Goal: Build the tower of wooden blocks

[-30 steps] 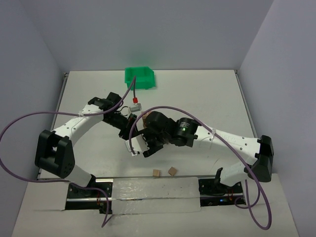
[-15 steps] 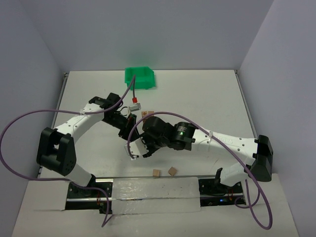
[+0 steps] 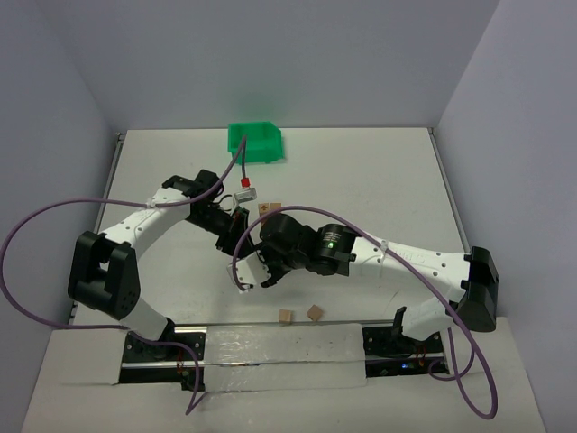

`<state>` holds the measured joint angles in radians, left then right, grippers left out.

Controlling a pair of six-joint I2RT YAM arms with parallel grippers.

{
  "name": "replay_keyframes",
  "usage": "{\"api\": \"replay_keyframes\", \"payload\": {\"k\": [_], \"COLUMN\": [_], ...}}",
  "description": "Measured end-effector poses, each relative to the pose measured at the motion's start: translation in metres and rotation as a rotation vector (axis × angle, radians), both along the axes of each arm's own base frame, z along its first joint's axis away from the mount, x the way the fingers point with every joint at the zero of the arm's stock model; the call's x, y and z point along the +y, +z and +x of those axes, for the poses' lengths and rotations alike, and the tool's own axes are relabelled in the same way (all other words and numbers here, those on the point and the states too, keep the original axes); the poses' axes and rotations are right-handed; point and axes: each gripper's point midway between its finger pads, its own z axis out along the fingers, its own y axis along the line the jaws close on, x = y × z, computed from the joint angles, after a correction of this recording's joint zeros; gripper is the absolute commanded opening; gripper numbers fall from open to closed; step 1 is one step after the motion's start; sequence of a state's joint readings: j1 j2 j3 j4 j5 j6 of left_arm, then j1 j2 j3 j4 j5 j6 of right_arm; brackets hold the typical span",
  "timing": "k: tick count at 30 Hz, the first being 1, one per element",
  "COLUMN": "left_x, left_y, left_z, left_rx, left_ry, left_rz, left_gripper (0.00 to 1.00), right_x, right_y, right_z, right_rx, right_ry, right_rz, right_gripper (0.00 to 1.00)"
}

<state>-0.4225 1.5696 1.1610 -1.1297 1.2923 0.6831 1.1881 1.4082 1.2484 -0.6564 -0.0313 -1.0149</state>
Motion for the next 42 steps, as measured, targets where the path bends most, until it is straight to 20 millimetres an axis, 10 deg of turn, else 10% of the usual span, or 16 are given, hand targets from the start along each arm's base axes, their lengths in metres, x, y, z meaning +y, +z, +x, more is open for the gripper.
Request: {"api": "replay_keyframes", "payload": {"k": [13, 24, 35, 37, 42], "left_x": [-0.0001, -0.0003, 0.0004, 0.0005, 0.0014], "left_y": [-0.0015, -0.0045, -0.0052, -0.0051, -0.0056], "left_z": [0.0004, 0.0019, 0.0024, 0.0023, 0.0045], "left_rx": [0.005, 0.021, 0.027, 0.027, 0.016], "left_ry": [-0.001, -0.001, -0.001, -0.004, -0.009], "left_rz": [0.001, 0.006, 0.008, 0.008, 0.001], "left_gripper": [0.02, 0.03, 0.05, 0.16, 0.81], "right_x": [-0.0007, 0.0013, 0.0025, 0.0026, 0.0015], "right_y": [0.0, 0.0002, 0.0004, 0.0004, 0.0011], "right_z": [0.001, -0.002, -0.0045, -0.0046, -0.0024], "right_rx": [-0.008, -0.012, -0.015, -0.016, -0.028], "right_ry": [-0.009, 0.0, 0.007, 0.008, 0.0], "right_rz": [-0.005, -0.005, -0.008, -0.008, -0.011], "right_gripper": [0.46, 0.56, 0.36, 0.33, 0.27]}}
